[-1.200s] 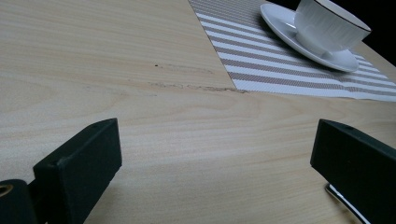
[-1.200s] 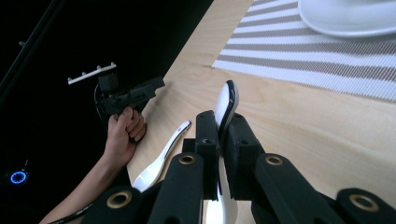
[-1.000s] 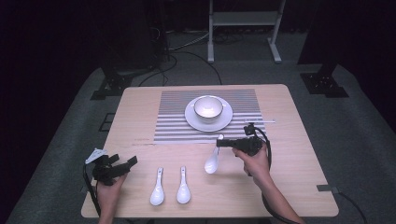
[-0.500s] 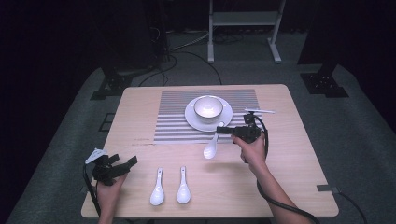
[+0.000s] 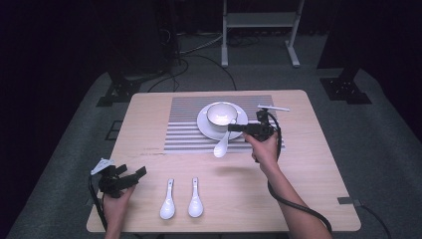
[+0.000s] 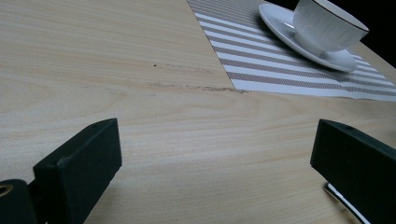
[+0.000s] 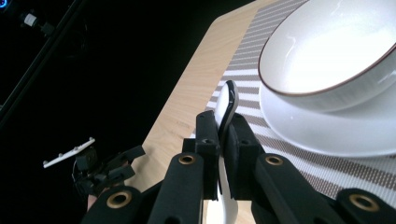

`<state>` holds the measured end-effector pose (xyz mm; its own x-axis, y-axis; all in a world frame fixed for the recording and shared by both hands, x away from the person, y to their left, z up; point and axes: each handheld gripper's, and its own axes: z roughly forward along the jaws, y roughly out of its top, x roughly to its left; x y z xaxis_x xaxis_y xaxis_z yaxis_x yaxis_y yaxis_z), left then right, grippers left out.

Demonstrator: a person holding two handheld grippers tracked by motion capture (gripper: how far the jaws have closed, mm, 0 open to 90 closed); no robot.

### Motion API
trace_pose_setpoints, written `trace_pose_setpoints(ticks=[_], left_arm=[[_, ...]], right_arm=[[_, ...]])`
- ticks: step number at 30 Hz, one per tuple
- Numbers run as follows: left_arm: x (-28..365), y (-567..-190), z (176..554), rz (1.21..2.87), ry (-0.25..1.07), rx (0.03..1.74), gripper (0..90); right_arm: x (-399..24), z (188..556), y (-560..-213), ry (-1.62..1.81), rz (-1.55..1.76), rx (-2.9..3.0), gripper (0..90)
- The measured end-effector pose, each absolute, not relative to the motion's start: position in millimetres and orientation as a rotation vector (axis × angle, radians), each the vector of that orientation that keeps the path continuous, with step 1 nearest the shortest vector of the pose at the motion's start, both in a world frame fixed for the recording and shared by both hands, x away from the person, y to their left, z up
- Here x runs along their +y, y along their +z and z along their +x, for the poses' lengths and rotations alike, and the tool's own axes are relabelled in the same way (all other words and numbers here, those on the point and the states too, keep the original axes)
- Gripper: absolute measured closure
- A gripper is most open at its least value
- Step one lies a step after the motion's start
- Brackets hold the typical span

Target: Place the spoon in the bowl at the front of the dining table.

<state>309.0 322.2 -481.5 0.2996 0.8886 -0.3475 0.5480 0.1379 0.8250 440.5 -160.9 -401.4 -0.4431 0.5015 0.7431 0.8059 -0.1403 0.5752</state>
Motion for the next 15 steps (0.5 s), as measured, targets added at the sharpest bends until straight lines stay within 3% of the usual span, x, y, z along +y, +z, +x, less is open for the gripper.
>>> trace_pose_setpoints(ticks=[15], left_arm=[[322.4,-481.5,308.9,1.533,0.412,1.371,0.5]], right_arm=[[-156.4,464.6,-391.5,-1.621,-1.535,-1.844,84.3]])
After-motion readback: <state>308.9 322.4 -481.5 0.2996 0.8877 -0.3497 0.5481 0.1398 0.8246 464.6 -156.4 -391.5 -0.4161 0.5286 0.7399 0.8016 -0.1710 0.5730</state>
